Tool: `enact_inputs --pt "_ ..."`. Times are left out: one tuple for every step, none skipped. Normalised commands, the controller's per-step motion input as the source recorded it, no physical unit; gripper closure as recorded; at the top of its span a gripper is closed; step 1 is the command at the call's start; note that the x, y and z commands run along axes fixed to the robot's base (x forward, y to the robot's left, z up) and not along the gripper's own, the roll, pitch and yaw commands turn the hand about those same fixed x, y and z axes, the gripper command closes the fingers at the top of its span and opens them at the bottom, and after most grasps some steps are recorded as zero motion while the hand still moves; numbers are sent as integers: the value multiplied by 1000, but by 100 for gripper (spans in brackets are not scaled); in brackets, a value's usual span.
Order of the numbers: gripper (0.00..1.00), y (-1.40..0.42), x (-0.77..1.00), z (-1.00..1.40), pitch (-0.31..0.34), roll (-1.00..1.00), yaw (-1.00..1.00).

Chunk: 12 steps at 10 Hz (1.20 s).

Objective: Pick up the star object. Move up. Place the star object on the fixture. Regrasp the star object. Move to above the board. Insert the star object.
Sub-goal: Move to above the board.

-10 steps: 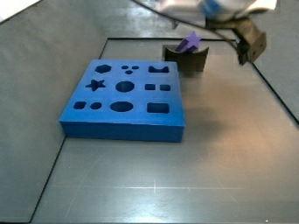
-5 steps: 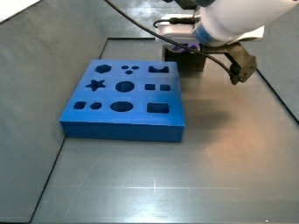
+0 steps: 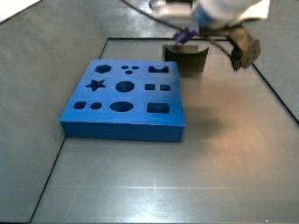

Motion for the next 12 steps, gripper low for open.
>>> enact_inputs --pt "100 46 -138 1000 30 -112 -169" --pt "100 45 -138 1000 56 -120 -140" --pt "100 45 -138 1000 70 -122 -119" --pt "100 45 -134 1000 91 -122 -77" --pt "100 43 -132 1000 99 -113 -48" --pt "100 38 -128 1000 99 -95 -13" --pt "100 36 -123 1000 99 -85 2" --pt "100 20 -83 779 96 -68 26" --pt "100 9 -56 603 87 -57 42" --pt "100 1 -34 367 81 -49 56" --pt "100 -5 -17 192 79 -50 60" --pt "100 -1000 -564 376 5 -1000 -21"
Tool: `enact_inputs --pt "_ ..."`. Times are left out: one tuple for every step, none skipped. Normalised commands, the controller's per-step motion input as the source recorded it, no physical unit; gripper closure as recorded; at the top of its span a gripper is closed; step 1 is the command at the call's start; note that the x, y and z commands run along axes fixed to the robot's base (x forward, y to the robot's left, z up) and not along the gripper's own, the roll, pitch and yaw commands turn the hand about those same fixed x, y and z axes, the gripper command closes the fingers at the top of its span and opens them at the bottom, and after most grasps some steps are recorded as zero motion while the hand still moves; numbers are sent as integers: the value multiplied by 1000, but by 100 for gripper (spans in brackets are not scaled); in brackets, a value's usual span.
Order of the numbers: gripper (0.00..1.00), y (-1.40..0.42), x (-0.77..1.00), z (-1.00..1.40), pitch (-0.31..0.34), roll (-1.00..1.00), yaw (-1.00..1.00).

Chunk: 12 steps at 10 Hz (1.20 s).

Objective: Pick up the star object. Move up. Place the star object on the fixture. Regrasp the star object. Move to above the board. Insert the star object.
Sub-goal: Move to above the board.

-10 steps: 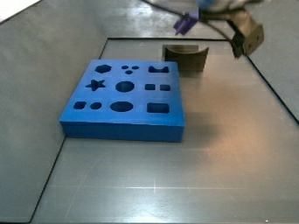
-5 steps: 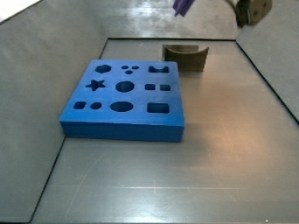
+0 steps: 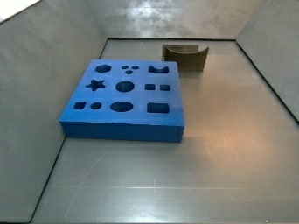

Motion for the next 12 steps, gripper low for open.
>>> enact_inputs --pt "100 -1000 -566 396 -7 -1000 -22" --pt "100 -1000 -606 421 -15 -1000 -21" --pt "100 -1000 -618 407 -19 -1000 -23" --pt "100 -1000 -627 403 -23 -1000 -26" --pt "100 -1000 -651 424 -22 -1000 -28" --pt "100 -1000 -687 432 -28 -1000 -30" --pt "100 -863 -624 380 -33 -1000 -32" --pt "100 -448 -381 203 -40 -1000 -31" --pt "100 -238 -235 111 -40 -1000 -35" --pt "100 -63 -122 38 -42 -1000 -33" --pt "100 -34 -99 25 -48 -1000 -36" --pt "100 -1 -85 23 -60 -807 -29"
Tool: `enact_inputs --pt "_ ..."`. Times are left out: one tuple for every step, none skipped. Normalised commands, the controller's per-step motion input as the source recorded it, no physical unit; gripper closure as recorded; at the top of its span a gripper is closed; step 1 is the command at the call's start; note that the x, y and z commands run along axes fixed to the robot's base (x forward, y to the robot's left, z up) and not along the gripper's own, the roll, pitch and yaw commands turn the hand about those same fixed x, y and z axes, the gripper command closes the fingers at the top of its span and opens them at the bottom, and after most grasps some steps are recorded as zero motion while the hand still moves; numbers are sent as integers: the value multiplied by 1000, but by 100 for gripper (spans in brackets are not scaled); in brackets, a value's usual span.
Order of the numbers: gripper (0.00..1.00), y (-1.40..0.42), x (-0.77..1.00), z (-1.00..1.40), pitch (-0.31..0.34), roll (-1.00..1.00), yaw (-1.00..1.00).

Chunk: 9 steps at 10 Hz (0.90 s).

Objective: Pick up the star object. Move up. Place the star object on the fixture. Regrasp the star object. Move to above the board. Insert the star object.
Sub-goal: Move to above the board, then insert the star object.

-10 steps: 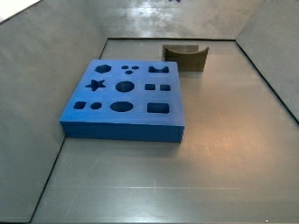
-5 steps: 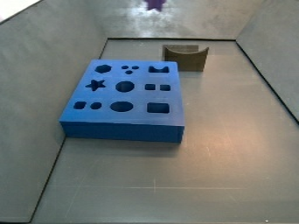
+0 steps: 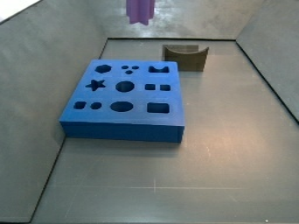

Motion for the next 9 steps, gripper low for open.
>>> enact_inputs --pt "100 25 -80 7 -65 -566 -16" --pt "100 21 -62 4 -60 -313 -5" --pt "100 13 -46 3 -47 -204 -7" --pt "100 0 0 -17 0 -9 0" --pt "100 63 -400 89 -213 -77 0" --pt "100 6 -123 0 -43 -4 -29" --pt "100 291 -754 -343 -244 -44 -157" --pt "100 360 -763 -537 -180 -170 -314" --pt "100 294 -717 -589 -187 -267 -326"
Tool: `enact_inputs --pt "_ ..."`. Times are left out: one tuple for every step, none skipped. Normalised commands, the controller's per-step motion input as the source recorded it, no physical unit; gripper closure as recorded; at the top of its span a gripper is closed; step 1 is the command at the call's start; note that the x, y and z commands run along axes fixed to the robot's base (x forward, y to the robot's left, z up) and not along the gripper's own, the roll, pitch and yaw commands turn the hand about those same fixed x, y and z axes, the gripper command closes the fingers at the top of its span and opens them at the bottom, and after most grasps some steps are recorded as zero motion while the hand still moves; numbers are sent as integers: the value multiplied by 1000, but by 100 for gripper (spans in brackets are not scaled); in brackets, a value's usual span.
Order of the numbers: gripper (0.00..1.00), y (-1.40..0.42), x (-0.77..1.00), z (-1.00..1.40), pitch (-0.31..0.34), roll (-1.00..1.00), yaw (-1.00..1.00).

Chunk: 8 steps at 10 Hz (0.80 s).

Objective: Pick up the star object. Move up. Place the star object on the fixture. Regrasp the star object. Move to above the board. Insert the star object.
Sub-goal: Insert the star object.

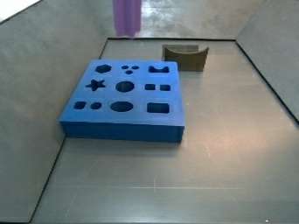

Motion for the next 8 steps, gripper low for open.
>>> enact_inputs --pt "100 223 -617 -329 -211 -406 -254" --pt "100 397 -486 -80 -200 -500 -6" --pt "100 466 -491 -57 -196 -500 0" --pt "100 486 -511 -83 -180 -500 0" --pt "100 466 -569 -254 -157 -466 -6" --pt "100 323 -491 -651 -67 -260 -371" --pt "100 200 -237 -689 0 -124 -631" --pt "100 137 -220 -689 53 -14 -694"
